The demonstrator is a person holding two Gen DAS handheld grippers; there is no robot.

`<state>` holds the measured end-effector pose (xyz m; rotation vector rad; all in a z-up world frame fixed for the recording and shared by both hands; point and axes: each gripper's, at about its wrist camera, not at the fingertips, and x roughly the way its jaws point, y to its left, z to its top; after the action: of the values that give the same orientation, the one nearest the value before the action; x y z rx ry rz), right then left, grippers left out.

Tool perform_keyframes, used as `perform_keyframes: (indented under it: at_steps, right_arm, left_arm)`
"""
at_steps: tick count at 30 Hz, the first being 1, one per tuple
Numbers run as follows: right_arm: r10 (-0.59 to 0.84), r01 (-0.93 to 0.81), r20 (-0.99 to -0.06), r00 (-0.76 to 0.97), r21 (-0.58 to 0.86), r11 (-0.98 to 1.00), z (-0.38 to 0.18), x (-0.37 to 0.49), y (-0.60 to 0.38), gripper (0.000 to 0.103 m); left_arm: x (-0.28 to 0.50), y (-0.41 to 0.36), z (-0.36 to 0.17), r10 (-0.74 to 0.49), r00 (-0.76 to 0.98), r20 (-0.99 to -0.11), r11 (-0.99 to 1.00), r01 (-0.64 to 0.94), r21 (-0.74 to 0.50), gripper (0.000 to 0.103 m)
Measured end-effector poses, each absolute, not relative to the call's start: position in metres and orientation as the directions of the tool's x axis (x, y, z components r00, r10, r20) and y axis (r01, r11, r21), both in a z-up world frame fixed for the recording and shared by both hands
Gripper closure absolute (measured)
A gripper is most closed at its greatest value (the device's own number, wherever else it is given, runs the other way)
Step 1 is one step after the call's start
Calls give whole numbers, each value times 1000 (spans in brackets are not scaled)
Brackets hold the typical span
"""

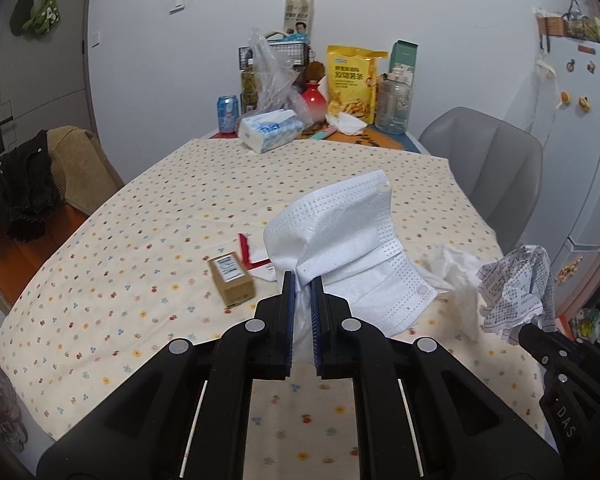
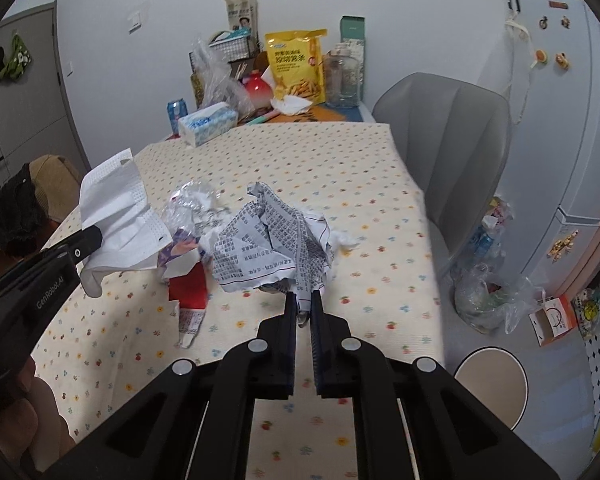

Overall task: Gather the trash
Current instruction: 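Grasp the crumpled printed receipt paper with the right gripper, then carry the mask and receipt to the white bin and release both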

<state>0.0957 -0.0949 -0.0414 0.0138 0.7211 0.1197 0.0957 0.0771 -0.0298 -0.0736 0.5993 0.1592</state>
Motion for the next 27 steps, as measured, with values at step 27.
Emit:
perform_keyframes:
  at_steps: [27]
  right_arm:
    - [-106, 214, -624, 775, 101, 972, -29, 71, -265, 95]
  left_arm:
    - [124, -109, -20, -100, 820, -564, 989, 144, 34, 95]
